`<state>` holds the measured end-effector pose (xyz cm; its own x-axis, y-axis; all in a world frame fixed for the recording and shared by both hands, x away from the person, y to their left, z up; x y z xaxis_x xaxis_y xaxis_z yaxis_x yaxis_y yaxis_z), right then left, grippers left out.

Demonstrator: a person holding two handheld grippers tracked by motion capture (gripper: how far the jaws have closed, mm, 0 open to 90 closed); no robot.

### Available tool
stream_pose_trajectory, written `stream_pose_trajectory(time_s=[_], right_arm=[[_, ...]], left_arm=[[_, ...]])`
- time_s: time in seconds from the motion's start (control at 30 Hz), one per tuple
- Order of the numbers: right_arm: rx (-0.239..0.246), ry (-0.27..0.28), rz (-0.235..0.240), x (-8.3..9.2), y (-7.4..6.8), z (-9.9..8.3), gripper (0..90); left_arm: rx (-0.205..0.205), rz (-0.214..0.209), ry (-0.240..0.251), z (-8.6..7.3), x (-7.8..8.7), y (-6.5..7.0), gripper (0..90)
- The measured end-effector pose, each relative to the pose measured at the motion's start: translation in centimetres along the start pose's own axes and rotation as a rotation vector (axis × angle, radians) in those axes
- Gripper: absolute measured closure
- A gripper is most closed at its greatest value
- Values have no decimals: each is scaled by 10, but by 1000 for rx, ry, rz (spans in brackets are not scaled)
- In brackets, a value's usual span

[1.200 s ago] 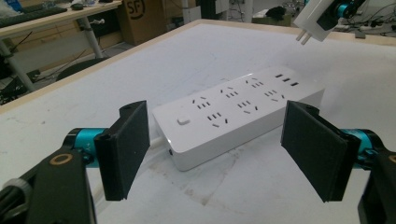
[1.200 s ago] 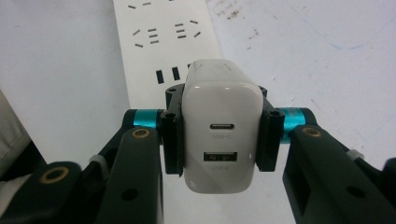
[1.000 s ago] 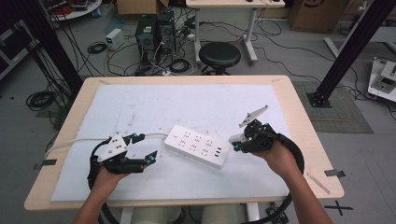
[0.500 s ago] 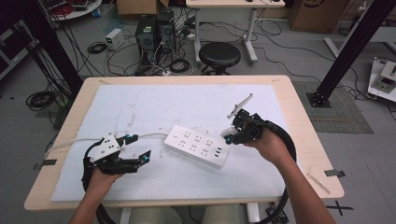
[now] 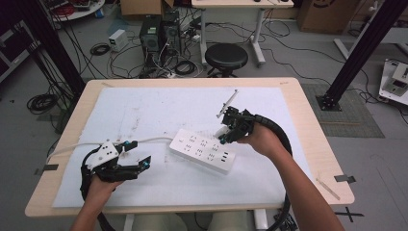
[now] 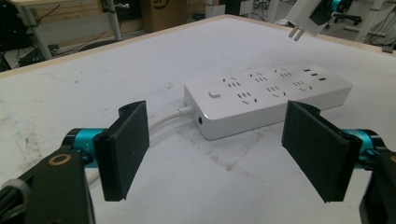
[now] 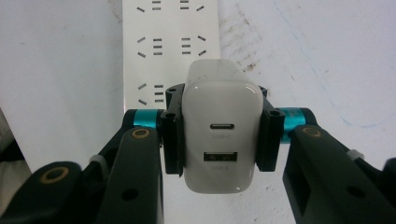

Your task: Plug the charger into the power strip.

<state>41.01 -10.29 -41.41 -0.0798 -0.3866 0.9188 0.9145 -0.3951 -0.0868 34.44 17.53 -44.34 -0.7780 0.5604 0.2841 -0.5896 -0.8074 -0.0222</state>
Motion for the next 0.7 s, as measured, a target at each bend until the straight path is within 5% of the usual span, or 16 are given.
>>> stream_pose_trajectory(time_s=[0.47, 0.7], right_arm=[[3, -13, 65, -14, -1, 8, 631], [-1, -62, 70, -20, 0, -1, 631]], left_arm=[[6, -6, 3, -3, -2, 0, 233], [8, -9, 4, -4, -2, 1, 233]])
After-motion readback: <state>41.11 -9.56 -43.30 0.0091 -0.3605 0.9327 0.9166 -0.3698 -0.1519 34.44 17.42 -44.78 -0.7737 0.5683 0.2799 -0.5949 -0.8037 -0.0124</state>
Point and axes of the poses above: each handheld gripper's, and its own axes: x roughly backward along the jaws, z roughly out of its top, y roughly to its right, the point moved 10 cm from there along -x, roughly forward along the jaws, and after that the axes turned 9 degrees about z, right-handed, at the moved point
